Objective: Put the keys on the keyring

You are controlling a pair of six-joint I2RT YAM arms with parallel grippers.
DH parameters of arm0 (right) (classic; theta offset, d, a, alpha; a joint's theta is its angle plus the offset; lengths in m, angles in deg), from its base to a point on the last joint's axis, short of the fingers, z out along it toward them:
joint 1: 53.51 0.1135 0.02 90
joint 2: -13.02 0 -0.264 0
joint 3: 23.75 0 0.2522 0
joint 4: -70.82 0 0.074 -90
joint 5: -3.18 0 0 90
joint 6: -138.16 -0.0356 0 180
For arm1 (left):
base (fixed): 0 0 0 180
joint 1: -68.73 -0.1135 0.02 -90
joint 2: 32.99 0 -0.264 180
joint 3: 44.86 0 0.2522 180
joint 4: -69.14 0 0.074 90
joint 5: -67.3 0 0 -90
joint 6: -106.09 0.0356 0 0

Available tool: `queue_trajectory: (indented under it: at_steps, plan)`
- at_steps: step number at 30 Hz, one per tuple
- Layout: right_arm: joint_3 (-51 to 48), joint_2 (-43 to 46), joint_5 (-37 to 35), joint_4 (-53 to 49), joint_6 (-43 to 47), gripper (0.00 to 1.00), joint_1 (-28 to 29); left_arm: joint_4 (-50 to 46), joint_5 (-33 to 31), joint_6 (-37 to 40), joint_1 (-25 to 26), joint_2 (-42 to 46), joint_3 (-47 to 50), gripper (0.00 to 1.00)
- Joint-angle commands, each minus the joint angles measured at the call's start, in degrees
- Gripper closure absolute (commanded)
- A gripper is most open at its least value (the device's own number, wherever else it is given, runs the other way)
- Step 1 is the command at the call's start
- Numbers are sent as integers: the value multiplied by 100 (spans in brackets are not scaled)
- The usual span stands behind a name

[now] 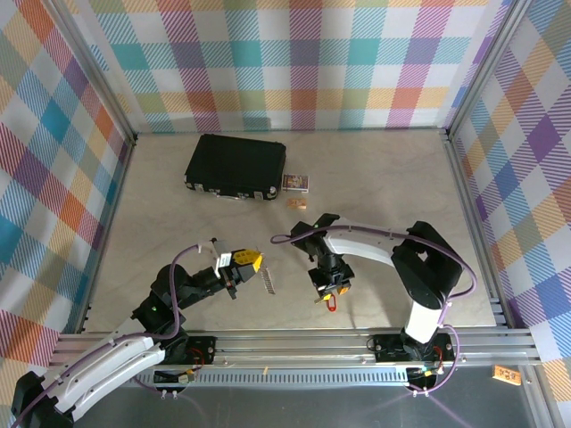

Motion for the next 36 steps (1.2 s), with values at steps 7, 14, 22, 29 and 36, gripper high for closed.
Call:
queue_trajectory:
  at_steps: [7, 14, 22, 29, 36]
  plan:
    - [-269, 167, -197, 712, -343, 67, 0, 295, 127, -75, -60, 70, 32, 100]
    - [-347, 186, -233, 760, -376, 70, 0, 316, 120, -83, -61, 62, 38, 100]
    - [-437, 268, -231, 702, -398, 76, 0, 324, 129, -79, -58, 62, 37, 100]
    - [-446, 274, -225, 736, -404, 81, 0, 328, 133, -85, -59, 44, 33, 100]
    - [-470, 262, -195, 751, -400, 84, 0, 323, 132, -87, -60, 53, 30, 100]
